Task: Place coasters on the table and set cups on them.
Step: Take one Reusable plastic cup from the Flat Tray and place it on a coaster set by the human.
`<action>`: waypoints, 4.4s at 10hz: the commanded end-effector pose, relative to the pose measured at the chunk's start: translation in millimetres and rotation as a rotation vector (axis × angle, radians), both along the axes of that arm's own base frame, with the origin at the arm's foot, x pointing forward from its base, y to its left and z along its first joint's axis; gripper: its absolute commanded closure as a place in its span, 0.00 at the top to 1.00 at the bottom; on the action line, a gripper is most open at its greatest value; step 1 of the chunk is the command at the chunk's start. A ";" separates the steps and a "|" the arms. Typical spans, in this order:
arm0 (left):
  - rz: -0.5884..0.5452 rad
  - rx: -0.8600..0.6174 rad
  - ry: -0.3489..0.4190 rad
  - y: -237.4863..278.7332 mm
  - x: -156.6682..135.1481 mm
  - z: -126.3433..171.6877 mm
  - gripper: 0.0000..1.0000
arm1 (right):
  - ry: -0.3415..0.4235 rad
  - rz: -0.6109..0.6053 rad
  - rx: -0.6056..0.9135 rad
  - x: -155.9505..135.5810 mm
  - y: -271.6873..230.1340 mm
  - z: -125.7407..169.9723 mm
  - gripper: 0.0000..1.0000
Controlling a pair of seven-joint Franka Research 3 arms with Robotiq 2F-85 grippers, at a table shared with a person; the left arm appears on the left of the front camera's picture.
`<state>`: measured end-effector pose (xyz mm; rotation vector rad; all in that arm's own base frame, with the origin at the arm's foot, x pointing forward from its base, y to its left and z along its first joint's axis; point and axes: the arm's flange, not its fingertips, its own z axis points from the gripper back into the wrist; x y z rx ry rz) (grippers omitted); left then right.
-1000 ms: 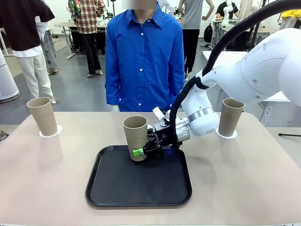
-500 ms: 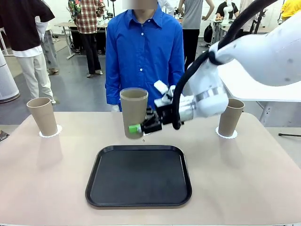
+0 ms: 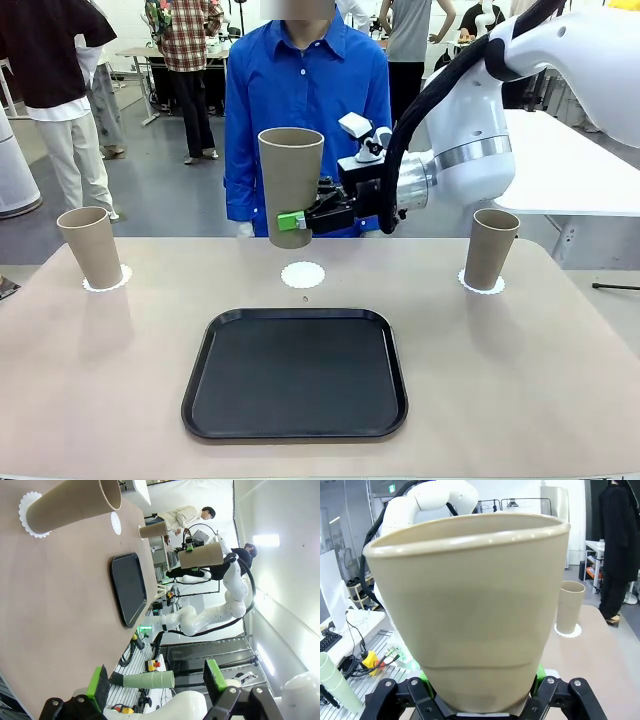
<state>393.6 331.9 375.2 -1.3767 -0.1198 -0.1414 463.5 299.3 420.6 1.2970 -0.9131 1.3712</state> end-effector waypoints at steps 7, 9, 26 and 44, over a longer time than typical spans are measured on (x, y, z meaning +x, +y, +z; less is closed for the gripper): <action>0.004 0.001 -0.002 -0.4 -2.0 2.2 1.00 | 0.065 -0.014 -0.005 110.3 -7.4 -55.0 0.81; 0.004 0.001 -0.002 -0.4 -2.0 2.2 1.00 | 0.042 0.054 -0.070 149.7 -2.2 -72.4 0.81; 0.004 0.001 -0.002 -0.4 -2.0 2.2 1.00 | -0.082 0.159 -0.054 186.2 9.3 -130.5 0.81; 0.004 0.001 -0.002 -0.4 -2.0 2.2 1.00 | -0.007 0.119 -0.055 219.8 5.0 -189.8 0.81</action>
